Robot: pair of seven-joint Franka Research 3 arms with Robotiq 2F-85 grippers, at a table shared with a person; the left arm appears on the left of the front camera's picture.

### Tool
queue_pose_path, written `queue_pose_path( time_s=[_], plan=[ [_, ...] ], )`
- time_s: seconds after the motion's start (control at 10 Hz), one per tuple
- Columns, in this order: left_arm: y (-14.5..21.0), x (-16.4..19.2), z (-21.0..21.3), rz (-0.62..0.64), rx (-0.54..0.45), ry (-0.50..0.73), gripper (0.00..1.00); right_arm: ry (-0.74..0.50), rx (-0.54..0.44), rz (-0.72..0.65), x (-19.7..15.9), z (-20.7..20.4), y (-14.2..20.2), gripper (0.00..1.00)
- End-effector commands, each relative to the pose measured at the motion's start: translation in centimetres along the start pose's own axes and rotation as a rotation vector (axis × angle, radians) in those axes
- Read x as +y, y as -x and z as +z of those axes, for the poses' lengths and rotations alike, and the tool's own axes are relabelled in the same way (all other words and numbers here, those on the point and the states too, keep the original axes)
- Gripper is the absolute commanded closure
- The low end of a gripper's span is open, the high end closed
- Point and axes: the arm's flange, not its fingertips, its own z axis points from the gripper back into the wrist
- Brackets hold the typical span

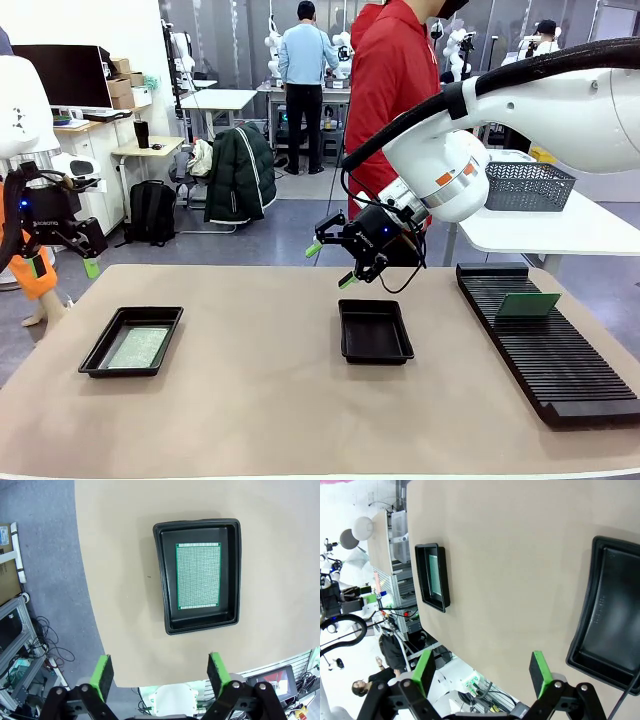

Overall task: Inspect and transfer BCBs to ESD trays.
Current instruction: Pick up the Blank PCB from the PCB Rack and place it in the right ESD tray.

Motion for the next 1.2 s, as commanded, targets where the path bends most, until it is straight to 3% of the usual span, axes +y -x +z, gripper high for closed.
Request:
queue_pose_path(
  time_s=[0.0,0.4,0.7,1.0,1.1],
  plan=[
    [0.1,0.0,-0.3,-0.005,-0.013,0.001,0.0,0.073,0.008,0.177,0.3,4.0,1.0,0.0],
    [0.1,0.0,-0.3,-0.005,-0.013,0.001,0.0,0.159,0.033,0.507,0.4,15.7,0.4,0.0],
    [0.1,0.0,-0.3,-0.005,-0.013,0.001,0.0,0.243,-0.002,0.776,-1.0,25.8,-0.7,0.0],
    [0.1,0.0,-0.3,-0.005,-0.013,0.001,0.0,0.329,0.038,1.02,-1.9,33.1,-1.5,0.0],
    [0.1,0.0,-0.3,-0.005,-0.013,0.001,0.0,0.378,0.091,1.138,-2.2,34.8,-1.2,0.0]
  ],
)
